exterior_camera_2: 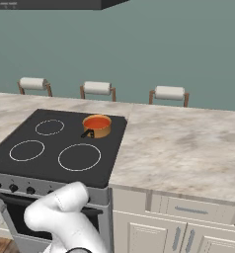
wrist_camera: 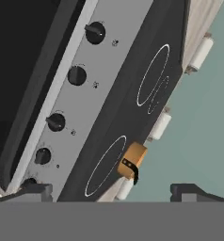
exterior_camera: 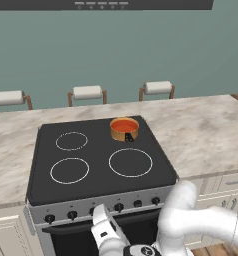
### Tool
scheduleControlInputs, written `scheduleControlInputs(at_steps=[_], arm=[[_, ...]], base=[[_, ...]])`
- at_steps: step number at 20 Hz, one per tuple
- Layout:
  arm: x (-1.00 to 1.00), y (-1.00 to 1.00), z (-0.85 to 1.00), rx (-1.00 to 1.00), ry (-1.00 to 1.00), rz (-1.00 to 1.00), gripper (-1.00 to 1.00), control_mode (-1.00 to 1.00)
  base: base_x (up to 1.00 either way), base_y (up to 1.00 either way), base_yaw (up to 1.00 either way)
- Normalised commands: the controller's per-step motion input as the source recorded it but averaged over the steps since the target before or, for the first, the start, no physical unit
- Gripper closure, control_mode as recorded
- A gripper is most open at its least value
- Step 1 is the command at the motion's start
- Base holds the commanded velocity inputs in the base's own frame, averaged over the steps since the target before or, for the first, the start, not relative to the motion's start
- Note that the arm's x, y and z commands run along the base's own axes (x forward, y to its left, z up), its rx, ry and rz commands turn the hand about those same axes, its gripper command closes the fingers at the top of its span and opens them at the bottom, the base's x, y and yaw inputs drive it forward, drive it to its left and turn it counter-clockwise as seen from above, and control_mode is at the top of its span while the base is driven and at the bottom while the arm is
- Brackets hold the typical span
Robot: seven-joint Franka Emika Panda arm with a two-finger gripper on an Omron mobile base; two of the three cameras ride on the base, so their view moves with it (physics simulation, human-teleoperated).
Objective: Wait until the marinara sauce is simmered to a deep red color and then turn off the stove.
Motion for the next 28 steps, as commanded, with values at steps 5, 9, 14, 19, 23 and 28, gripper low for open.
scheduleControlInputs(at_steps=[5,9,14,19,23,28], arm=[[0.16,0.04,-0.35,0.0,-0.07,0.06,-1.0,-1.0],[0.11,0.01,-0.32,0.0,-0.11,0.05,-1.0,-1.0],[0.25,0.05,-0.24,0.0,-0.13,0.04,-1.0,-1.0],[0.34,0.18,-0.17,0.01,-0.11,0.01,-1.0,-1.0],[0.26,0.2,-0.21,0.01,-0.07,0.01,-1.0,-1.0],[0.08,0.19,-0.34,0.01,-0.05,0.01,-1.0,-1.0]], base=[[0.0,0.0,0.0],[0.0,0.0,0.0],[0.0,0.0,0.0],[0.0,0.0,0.0],[0.0,0.0,0.0],[0.0,0.0,0.0]])
